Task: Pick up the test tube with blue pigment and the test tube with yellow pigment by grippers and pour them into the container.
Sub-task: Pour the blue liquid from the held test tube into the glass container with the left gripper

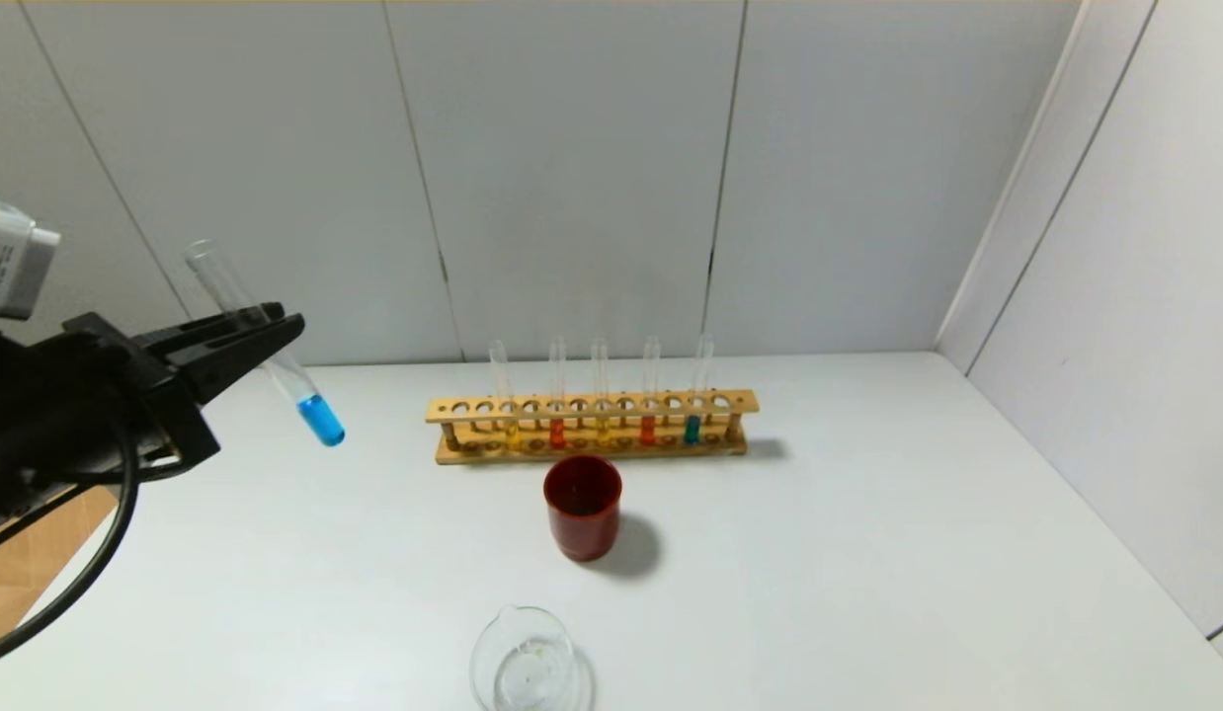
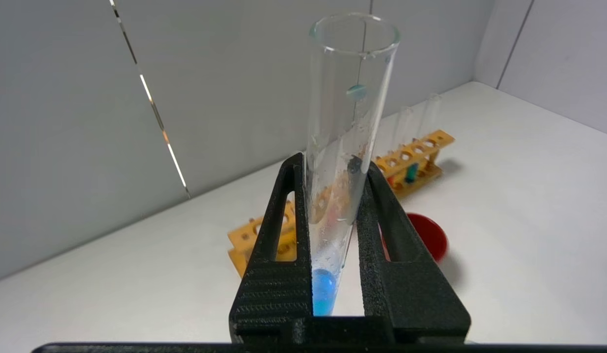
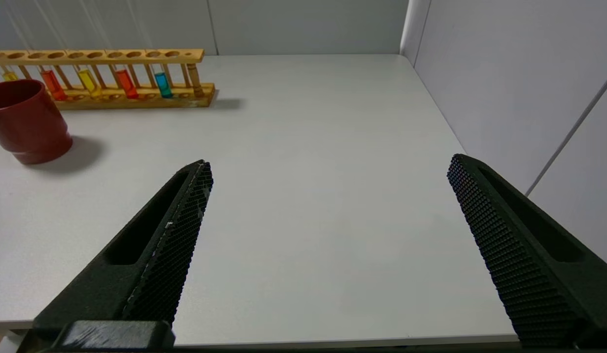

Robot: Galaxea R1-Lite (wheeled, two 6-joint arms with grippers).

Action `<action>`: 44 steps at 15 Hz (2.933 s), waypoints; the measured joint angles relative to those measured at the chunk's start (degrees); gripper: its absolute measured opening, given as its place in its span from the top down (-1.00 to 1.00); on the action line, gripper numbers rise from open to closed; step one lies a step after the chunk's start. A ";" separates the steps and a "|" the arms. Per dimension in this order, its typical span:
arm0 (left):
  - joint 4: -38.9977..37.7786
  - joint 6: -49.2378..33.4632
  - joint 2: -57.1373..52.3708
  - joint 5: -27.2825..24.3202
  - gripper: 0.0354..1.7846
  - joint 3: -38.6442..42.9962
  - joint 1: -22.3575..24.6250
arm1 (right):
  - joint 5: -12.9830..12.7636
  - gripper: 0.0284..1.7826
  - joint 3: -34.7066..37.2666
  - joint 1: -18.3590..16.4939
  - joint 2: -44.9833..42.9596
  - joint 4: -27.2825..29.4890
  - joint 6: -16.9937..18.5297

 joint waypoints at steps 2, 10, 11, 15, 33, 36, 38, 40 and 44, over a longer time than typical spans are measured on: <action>5.88 0.00 -6.53 0.04 0.68 2.51 0.05 | 0.00 -0.96 0.00 0.02 0.00 0.00 0.00; 15.41 10.63 -14.17 0.09 0.68 10.81 0.05 | 0.00 -0.96 0.00 0.02 0.00 0.00 0.00; 16.59 13.73 -13.75 0.04 0.68 11.30 -0.01 | 0.00 -0.96 0.00 0.02 0.00 0.00 0.00; 20.22 28.14 -9.86 0.24 0.68 10.73 -1.00 | 0.00 -0.96 0.00 0.00 0.00 0.00 0.00; 21.55 51.43 8.06 44.92 0.68 4.88 -31.49 | 0.00 -0.96 0.00 0.02 0.00 0.00 0.00; 21.53 52.54 10.97 48.40 0.68 3.34 -34.05 | 0.00 -0.96 0.00 0.02 0.00 0.00 0.00; 21.36 52.89 12.57 51.81 0.68 2.90 -36.80 | 0.00 -0.96 0.00 0.02 0.00 0.00 0.00; 21.60 54.10 13.53 52.94 0.68 2.90 -39.51 | 0.00 -0.96 0.00 0.02 0.00 0.00 0.00; 21.72 56.92 15.36 55.81 0.68 3.61 -42.48 | 0.00 -0.96 0.00 0.05 0.00 0.00 0.00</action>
